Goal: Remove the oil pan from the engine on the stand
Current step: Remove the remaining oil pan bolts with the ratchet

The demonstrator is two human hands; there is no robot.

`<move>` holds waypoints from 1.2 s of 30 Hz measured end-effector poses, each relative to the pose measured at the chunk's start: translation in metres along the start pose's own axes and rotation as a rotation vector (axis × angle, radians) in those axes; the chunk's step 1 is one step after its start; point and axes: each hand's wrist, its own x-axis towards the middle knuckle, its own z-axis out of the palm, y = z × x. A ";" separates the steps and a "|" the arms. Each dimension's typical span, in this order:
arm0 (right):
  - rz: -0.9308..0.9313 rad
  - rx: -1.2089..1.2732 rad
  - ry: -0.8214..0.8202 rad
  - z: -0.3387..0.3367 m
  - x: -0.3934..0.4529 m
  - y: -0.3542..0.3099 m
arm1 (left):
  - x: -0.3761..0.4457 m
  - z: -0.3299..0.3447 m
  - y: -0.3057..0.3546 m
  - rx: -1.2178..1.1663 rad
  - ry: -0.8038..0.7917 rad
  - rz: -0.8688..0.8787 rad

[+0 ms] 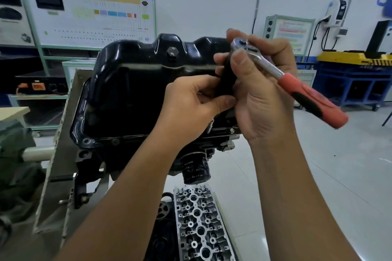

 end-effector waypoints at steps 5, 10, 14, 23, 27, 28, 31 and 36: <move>0.202 0.105 -0.016 0.000 0.001 -0.008 | -0.001 0.000 -0.001 0.021 -0.126 -0.021; 0.022 -0.064 0.004 0.001 0.001 -0.011 | -0.002 0.000 -0.004 0.047 -0.104 -0.004; 0.091 0.009 0.012 0.005 -0.001 -0.008 | -0.003 0.003 -0.005 0.083 -0.042 0.008; -0.002 0.017 0.128 0.010 0.000 -0.001 | -0.003 -0.002 -0.004 0.148 -0.073 0.026; -0.112 -0.099 0.232 0.010 0.000 -0.003 | -0.006 0.005 -0.001 0.212 0.051 0.035; -0.081 -0.064 0.219 0.009 -0.001 -0.003 | -0.006 0.007 0.001 0.238 0.082 0.061; 0.072 0.103 0.094 0.008 -0.004 -0.001 | -0.007 0.005 0.005 0.172 0.087 0.139; 0.006 0.018 0.106 0.012 -0.007 -0.002 | -0.006 -0.001 0.007 0.086 0.006 0.170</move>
